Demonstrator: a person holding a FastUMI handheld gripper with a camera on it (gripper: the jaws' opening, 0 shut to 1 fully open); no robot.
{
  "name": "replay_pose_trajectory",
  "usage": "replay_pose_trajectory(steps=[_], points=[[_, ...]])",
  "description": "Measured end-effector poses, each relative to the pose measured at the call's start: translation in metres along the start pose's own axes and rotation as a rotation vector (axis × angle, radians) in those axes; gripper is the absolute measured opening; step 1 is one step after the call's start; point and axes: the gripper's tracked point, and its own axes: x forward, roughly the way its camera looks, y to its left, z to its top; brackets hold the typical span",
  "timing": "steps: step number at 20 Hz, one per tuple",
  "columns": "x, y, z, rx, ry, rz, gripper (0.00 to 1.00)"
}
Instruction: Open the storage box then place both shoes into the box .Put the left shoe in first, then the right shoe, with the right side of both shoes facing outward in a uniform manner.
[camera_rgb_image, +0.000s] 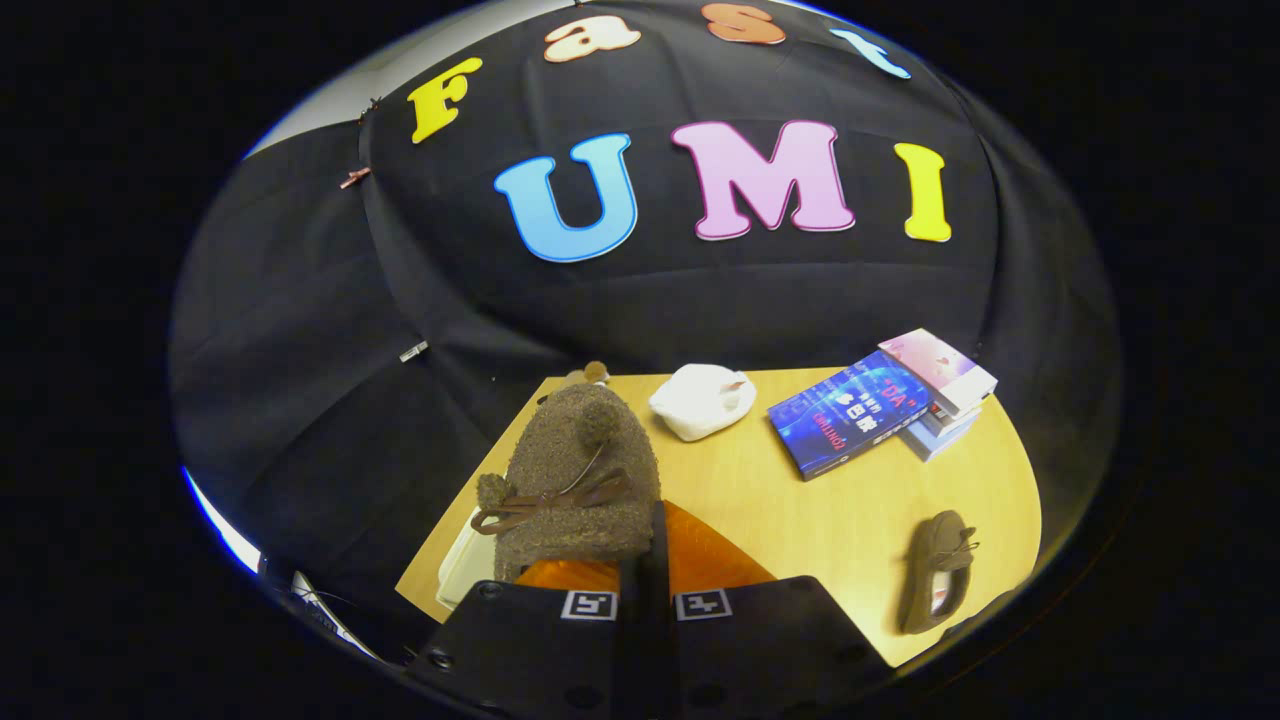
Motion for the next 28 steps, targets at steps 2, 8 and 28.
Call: replay_pose_trajectory(steps=[2,8,28], points=[[0.027,0.024,-0.014,0.008,0.040,-0.022,0.06],[0.113,0.069,-0.090,0.121,0.215,-0.115,0.07],[0.184,0.104,-0.195,0.090,0.483,-0.079,0.47]])
